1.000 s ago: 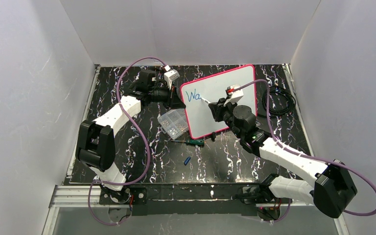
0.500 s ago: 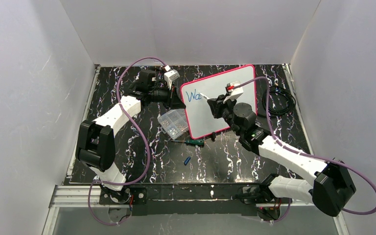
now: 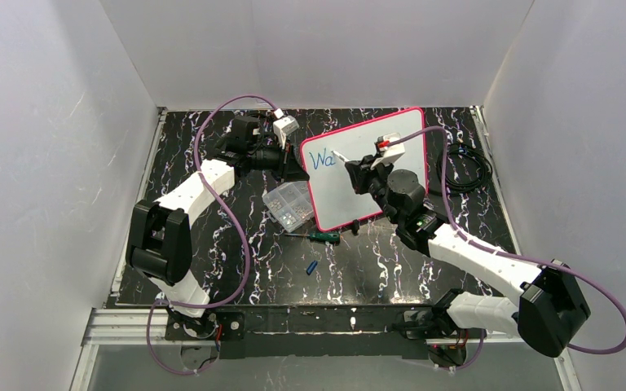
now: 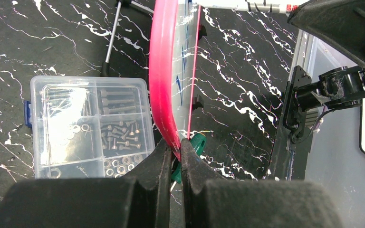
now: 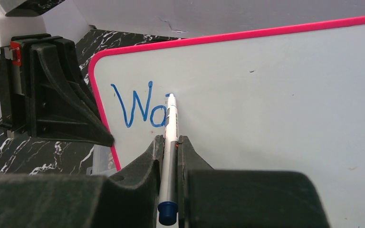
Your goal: Write a sentence on the whiteboard
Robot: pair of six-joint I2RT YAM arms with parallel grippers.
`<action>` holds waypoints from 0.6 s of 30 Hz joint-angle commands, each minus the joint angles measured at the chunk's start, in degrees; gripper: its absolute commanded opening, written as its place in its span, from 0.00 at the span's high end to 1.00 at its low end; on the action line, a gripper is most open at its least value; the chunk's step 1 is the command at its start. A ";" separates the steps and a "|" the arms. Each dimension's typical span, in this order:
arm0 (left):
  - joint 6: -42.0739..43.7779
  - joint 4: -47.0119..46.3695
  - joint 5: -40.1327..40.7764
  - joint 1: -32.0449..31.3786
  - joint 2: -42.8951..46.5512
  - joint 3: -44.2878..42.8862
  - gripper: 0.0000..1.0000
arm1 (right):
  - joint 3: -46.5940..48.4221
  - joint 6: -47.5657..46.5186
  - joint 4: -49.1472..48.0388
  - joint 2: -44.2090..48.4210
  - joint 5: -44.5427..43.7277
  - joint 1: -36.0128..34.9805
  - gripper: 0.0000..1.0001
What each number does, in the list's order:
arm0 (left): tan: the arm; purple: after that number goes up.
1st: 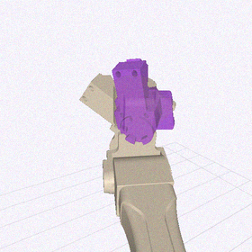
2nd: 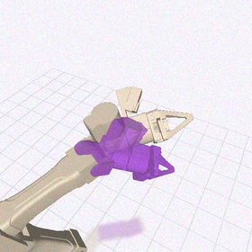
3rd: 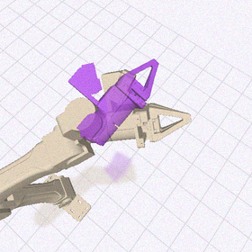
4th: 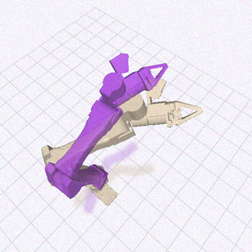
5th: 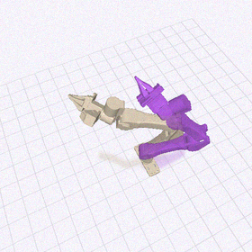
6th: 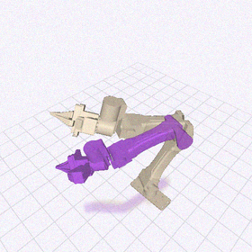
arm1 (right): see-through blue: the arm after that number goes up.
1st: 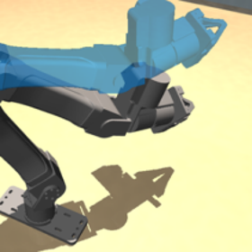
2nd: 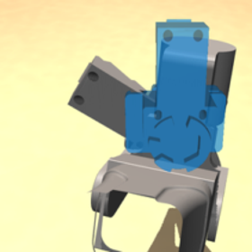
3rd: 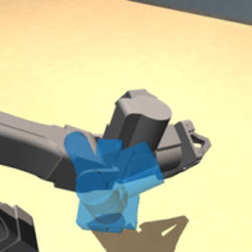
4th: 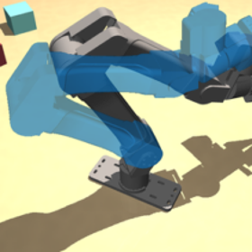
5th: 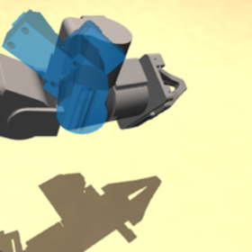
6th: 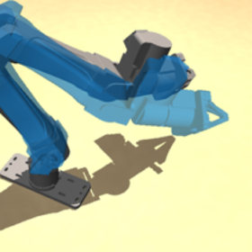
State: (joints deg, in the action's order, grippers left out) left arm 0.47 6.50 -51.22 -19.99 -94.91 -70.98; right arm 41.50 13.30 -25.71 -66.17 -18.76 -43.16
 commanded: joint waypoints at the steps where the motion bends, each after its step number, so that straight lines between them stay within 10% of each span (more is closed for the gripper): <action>1: 2.35 2.01 -1.69 -0.67 2.72 -1.21 1.00 | 1.04 -0.91 -1.78 0.93 -4.26 0.31 0.99; 18: 2.39 2.02 -1.83 -0.66 2.92 -1.32 1.00 | -3.77 1.57 3.57 2.46 -0.17 0.27 0.99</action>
State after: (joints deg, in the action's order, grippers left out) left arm 0.47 6.48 -50.89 -19.99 -94.91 -70.98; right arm 39.62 13.82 -24.10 -64.97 -19.49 -43.16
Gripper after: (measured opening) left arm 0.043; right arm 0.177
